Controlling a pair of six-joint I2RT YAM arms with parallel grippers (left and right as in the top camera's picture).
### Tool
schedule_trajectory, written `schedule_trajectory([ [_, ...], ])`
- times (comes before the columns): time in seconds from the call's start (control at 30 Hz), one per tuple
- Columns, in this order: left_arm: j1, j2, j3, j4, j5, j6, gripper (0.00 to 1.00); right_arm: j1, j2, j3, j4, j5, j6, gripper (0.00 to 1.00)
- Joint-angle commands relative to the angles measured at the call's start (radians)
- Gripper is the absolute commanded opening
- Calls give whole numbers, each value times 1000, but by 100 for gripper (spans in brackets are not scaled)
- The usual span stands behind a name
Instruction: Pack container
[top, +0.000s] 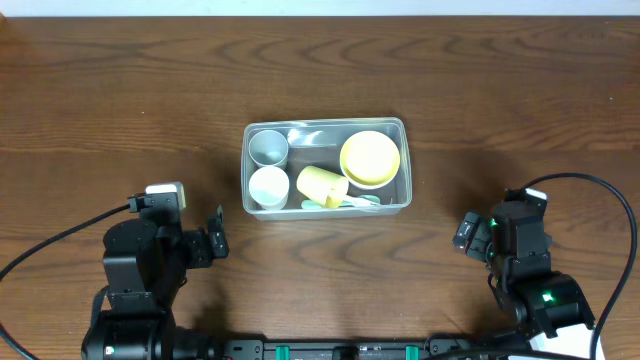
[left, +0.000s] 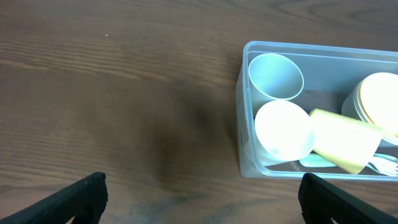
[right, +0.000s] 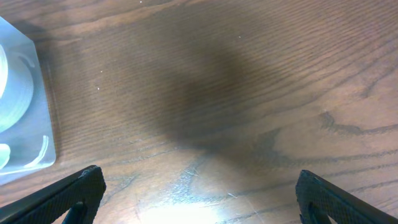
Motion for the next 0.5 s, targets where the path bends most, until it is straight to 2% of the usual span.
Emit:
schedule_trajectory([
  [0.0,0,3,-1,6,-1,-16,98,10,-8,-3,1,3,14,99],
  [0.17,0,3,-1,6,-1,-16,98,8,-18,-6,-17,-10,14,99],
  [0.3,0,3,-1,6,-1,-16,98,-21,-95,-22,28,-35,-8,99],
  [0.47,0,3,-1,6,-1,-16,98,-47,-306,-119,207,-124,-253,99],
])
